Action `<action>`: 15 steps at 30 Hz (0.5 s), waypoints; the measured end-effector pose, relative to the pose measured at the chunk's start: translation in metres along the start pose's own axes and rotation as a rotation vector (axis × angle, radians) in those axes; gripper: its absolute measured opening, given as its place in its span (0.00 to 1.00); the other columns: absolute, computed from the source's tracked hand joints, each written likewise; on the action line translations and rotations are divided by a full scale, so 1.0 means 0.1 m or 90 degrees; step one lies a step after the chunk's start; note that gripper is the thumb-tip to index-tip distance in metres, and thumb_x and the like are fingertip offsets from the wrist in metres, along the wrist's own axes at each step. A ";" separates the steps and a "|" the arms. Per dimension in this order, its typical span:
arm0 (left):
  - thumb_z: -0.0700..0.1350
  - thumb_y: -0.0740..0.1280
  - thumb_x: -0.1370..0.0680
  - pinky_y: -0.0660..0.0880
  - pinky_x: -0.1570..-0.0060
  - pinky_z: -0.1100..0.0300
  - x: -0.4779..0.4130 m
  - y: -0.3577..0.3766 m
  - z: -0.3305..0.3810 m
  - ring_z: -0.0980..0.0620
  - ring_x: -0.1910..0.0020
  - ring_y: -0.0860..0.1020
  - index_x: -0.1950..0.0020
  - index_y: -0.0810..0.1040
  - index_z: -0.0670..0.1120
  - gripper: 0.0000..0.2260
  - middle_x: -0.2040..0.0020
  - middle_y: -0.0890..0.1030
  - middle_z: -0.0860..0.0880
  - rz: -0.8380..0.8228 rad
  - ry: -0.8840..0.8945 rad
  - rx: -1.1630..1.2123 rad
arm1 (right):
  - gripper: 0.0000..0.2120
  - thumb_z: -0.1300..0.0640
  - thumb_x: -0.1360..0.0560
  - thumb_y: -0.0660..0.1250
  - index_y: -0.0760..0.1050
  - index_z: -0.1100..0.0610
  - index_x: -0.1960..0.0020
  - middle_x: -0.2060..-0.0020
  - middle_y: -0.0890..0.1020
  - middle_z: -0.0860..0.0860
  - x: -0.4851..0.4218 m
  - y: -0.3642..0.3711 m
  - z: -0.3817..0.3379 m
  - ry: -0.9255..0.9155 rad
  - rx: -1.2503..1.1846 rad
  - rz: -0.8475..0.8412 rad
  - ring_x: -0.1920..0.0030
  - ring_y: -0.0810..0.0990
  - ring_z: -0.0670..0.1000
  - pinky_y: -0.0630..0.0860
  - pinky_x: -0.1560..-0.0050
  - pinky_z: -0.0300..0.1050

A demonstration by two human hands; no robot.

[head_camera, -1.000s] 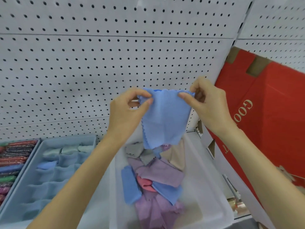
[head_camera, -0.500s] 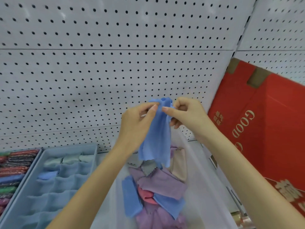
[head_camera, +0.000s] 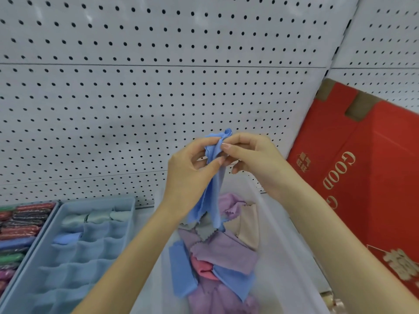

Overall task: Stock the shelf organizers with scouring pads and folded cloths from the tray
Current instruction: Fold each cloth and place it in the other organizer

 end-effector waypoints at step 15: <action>0.37 0.63 0.20 0.77 0.52 0.51 0.01 0.00 -0.03 0.51 0.58 0.79 0.52 0.81 0.45 0.08 0.59 0.84 0.51 0.028 -0.085 0.132 | 0.18 0.55 0.30 0.74 0.75 0.52 0.42 0.46 0.81 0.47 0.14 -0.18 0.30 -0.022 0.025 0.041 0.46 0.80 0.45 0.77 0.46 0.41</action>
Point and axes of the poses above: each hand's wrist, its own x-axis away from the middle knuckle, its own y-axis out of the palm, z = x × y, the point moved 9 cm from there along -x, towards the middle knuckle
